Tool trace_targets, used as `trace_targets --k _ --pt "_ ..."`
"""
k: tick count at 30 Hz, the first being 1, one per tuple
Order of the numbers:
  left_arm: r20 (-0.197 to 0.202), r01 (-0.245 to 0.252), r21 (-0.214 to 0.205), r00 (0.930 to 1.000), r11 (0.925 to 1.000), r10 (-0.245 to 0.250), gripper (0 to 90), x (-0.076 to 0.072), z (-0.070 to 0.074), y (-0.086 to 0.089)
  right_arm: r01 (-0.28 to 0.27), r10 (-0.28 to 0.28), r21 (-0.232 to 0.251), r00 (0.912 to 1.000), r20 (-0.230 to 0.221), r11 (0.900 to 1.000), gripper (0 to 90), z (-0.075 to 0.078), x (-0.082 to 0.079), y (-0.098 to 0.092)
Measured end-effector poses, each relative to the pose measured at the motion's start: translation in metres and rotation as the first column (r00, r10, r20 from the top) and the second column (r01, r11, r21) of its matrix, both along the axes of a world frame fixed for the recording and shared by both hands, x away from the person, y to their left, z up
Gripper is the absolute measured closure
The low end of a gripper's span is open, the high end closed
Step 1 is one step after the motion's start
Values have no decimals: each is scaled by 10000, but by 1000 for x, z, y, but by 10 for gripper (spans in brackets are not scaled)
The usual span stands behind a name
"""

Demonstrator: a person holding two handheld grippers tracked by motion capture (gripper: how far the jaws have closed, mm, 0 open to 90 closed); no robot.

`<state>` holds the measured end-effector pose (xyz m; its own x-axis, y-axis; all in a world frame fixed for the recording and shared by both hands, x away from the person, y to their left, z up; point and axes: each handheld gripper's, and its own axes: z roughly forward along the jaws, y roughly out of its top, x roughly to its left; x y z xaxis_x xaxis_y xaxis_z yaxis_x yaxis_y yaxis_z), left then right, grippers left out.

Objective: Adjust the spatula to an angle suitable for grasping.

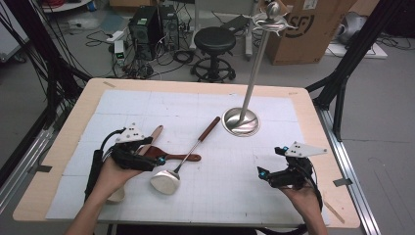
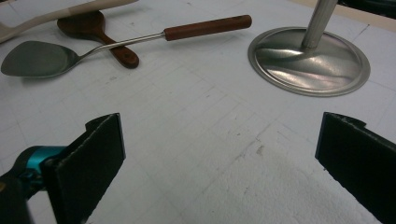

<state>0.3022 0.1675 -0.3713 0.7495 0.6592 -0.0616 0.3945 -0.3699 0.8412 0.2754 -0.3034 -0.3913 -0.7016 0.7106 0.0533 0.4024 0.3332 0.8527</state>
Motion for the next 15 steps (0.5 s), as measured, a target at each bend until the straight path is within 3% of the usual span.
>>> trace_targets --k 15 --pt "57 275 381 9996 9989 -277 249 20 -6 -43 -30 30 -31 10000 34 10000 2 0 1 2"
